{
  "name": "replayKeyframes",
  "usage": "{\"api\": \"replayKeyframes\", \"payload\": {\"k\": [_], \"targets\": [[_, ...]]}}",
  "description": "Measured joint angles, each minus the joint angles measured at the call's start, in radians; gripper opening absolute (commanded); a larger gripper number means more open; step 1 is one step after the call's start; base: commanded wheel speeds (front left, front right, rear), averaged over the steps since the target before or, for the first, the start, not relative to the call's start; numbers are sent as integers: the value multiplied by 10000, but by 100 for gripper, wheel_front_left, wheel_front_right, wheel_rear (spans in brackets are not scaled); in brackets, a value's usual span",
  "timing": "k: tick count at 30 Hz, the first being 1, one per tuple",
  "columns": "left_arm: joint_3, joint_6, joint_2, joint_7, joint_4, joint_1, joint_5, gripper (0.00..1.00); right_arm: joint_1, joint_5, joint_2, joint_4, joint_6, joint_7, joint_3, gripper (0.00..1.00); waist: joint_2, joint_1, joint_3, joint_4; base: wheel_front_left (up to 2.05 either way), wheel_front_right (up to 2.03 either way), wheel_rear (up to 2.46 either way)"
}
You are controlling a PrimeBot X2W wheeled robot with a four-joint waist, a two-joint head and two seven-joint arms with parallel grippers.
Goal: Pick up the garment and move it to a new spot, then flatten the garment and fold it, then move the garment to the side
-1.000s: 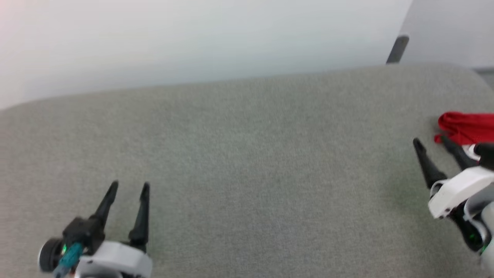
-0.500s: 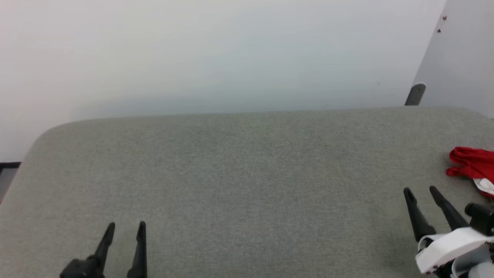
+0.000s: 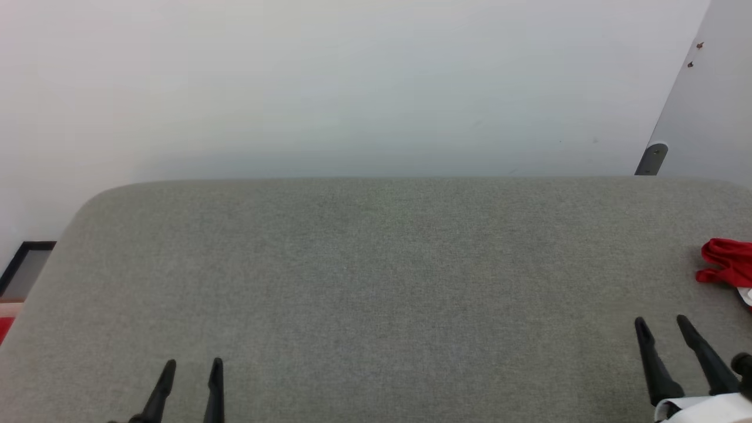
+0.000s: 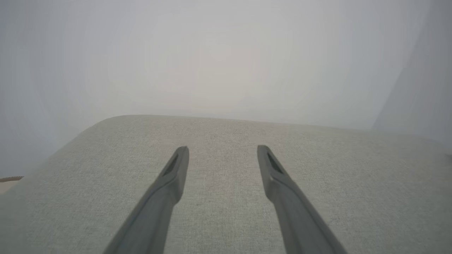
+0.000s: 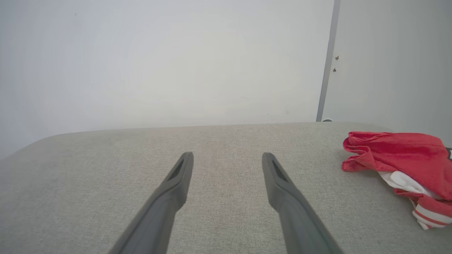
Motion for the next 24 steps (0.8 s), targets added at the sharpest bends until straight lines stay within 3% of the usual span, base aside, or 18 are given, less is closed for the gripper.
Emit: {"api": "replayKeyframes", "payload": {"k": [9,24], "targets": [[174,-92,-140,0,-268,158,134,100,729,-500,408,-1191,0,500,-861,100,0,0,67,5,0,0,0],[355,-251,-291,0,-362,82,257,100,1009,-848,905,-1680,0,424,-1143,100,0,0,77,16,0,0,0]]}}
